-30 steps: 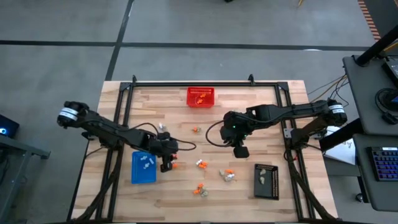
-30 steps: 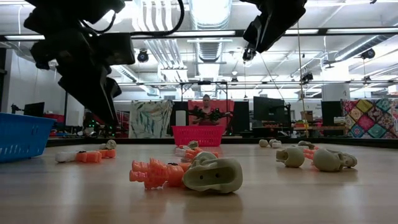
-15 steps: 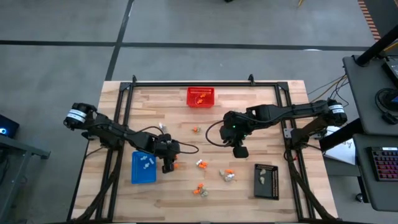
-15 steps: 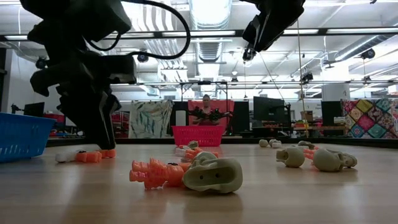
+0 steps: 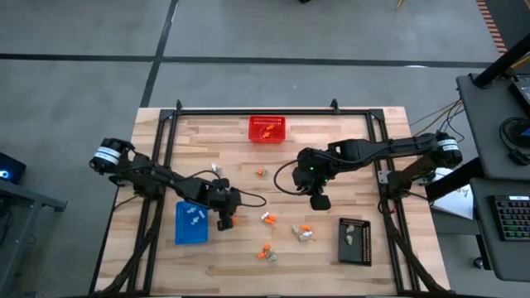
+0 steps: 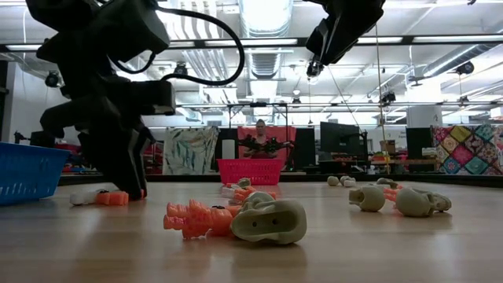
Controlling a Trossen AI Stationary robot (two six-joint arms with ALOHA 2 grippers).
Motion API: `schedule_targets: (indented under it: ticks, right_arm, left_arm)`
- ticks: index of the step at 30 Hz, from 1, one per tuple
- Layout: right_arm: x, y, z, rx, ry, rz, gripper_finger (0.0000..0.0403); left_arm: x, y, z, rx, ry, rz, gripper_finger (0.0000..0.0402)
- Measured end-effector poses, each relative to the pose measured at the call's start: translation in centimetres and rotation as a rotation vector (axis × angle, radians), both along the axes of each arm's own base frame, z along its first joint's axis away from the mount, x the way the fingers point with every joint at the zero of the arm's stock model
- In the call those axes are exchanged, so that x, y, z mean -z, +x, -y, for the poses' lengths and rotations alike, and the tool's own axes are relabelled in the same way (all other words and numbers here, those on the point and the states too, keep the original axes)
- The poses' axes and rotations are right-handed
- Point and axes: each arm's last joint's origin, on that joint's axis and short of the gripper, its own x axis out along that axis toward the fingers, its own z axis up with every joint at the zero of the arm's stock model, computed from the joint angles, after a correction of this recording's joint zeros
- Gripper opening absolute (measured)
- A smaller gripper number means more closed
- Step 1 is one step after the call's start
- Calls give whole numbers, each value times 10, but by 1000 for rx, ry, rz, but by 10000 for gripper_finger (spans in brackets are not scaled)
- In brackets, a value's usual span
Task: Sort Halloween decoration
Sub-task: Put the orange skeleton toy into the red bin
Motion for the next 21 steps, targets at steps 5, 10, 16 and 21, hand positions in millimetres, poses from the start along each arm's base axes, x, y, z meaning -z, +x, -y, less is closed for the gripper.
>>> schedule_targets:
  ticks: [5,10,16,21]
  right_arm:
    - [0,0,0,0,0,2,63]
    - [0,0,0,0,0,2,63]
    - [0,0,0,0,0,2,63]
    - [0,-1,0,8,5,-10,63]
  left_arm:
    - [-1,0,0,19,9,2,23]
    - [-3,-1,-1,39,24,10,8]
    - [-16,4,0,78,51,1,2]
    - [-36,12,0,115,148,-37,1]
